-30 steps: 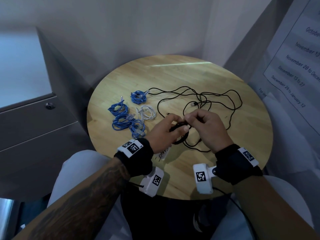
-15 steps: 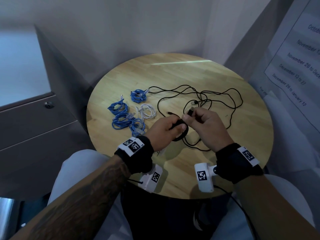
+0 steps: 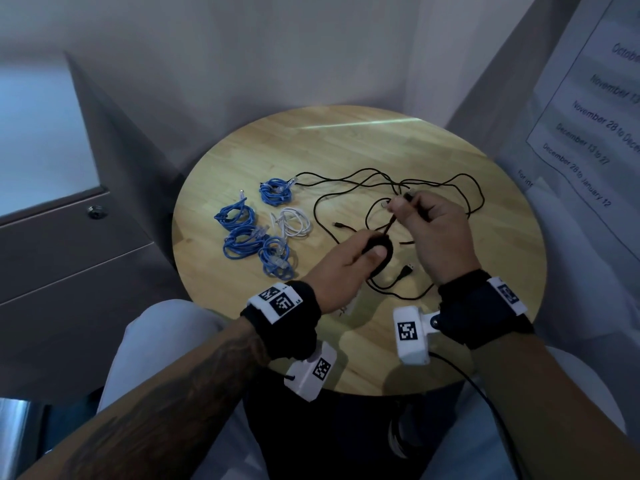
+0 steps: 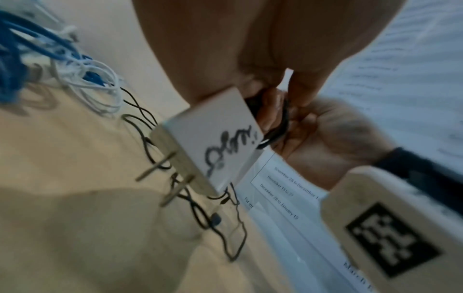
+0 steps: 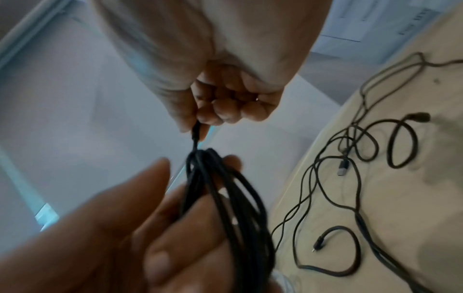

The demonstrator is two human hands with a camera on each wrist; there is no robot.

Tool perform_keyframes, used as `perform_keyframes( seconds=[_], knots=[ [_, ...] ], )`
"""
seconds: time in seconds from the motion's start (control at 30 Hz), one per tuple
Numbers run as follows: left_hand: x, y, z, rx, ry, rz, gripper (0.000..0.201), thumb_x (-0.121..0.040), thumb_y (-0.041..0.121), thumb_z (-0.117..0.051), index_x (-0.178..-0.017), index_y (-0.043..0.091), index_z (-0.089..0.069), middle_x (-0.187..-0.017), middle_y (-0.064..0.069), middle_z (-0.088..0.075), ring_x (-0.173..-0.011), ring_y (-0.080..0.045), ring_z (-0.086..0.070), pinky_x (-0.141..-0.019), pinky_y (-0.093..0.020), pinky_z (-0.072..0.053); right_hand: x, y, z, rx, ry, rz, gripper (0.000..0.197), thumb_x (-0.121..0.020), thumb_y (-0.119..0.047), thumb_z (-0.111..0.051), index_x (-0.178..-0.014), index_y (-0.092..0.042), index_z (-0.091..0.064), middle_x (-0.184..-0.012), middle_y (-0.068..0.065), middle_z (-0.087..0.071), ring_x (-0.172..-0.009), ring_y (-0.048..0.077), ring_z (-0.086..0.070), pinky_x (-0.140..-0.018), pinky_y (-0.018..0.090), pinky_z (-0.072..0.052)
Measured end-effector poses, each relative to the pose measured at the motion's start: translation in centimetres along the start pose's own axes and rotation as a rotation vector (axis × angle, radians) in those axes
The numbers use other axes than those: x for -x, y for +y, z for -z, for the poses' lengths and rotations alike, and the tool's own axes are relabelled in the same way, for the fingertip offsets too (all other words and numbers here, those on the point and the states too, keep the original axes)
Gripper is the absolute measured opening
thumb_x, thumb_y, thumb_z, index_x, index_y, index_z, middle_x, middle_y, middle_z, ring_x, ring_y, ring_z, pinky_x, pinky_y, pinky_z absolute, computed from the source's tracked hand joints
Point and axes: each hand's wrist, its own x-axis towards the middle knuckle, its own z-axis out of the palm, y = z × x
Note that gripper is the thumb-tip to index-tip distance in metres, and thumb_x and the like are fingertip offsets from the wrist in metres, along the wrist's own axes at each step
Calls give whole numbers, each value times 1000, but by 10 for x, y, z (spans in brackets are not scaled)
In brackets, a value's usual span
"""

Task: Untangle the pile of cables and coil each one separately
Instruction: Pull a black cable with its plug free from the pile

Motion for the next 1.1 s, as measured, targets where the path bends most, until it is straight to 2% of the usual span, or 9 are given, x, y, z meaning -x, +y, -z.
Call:
perform_keyframes(
  seconds=[0.1,0.2,0.33,0.43,0.57,0.7,0.9,1.0,1.1],
  knots=[
    [-2,2,4,155,75,23,17,-105,14,-38,-105,4,-53,-64,7,-46,-58,-11,-41,-56,-24,-37,-2,5,-1,-130,35,-70,26,-97,-19,-63,-90,5,-68,-72,6,-59,-68,9,-51,-66,23,-44],
    [-1,-3,11,366,135,72,17,-105,7,-35,-106,-1,-50,-56,7,-35,-49,-6,-33,-49,-18,-31,4,10,-4,-256,-91,-173,7,-94,-8,-63,-91,-4,-67,-71,0,-62,-68,13,-57,-62,25,-47],
    [-5,1,19,540,188,84,13,-105,7,-35,-108,2,-47,-61,2,-28,-50,-6,-30,-49,-17,-31,8,18,-6,-104,-223,-164,11,-96,-8,-63,-93,-16,-68,-79,-4,-71,-77,8,-67,-71,25,-52],
    [-6,0,18,500,194,107,10,-104,8,-36,-103,9,-46,-62,1,-28,-49,-6,-30,-48,-17,-32,15,23,-17,-39,-254,-204,13,-99,-13,-60,-92,-17,-70,-82,-1,-69,-80,13,-62,-70,29,-50],
    [-6,-2,21,363,184,125,9,-105,8,-37,-108,4,-44,-62,-1,-32,-50,-6,-31,-48,-17,-32,18,22,-22,-254,-238,-402,18,-100,-22,-58,-90,-16,-71,-76,-2,-64,-71,14,-54,-59,24,-40],
    [-3,-2,21,227,143,124,18,-104,8,-38,-116,-5,-44,-67,-7,-39,-54,-9,-35,-49,-18,-33,23,21,-22,-169,-315,-324,14,-97,-23,-64,-85,-17,-67,-61,-14,-56,-56,0,-47,-54,14,-36],
    [-7,-2,29,231,100,126,9,-104,10,-42,-103,7,-50,-79,-14,-48,-50,-8,-42,-54,-29,-46,16,24,-20,-245,-313,-399,24,-102,-27,-55,-84,-16,-66,-66,-8,-55,-64,9,-42,-56,24,-30],
    [-6,-1,24,223,159,78,7,-103,10,-45,-101,9,-51,-77,-8,-50,-53,-7,-47,-59,-35,-53,21,22,-24,-296,-281,-368,22,-100,-28,-59,-84,-15,-67,-68,-3,-53,-62,8,-45,-57,24,-32],
    [-6,-2,20,174,247,30,7,-101,10,-49,-97,12,-54,-78,-3,-57,-59,-9,-55,-54,-29,-54,26,21,-28,-313,-275,-350,13,-95,-20,-67,-82,-17,-65,-66,-7,-58,-57,3,-47,-55,17,-35]
  ],
)
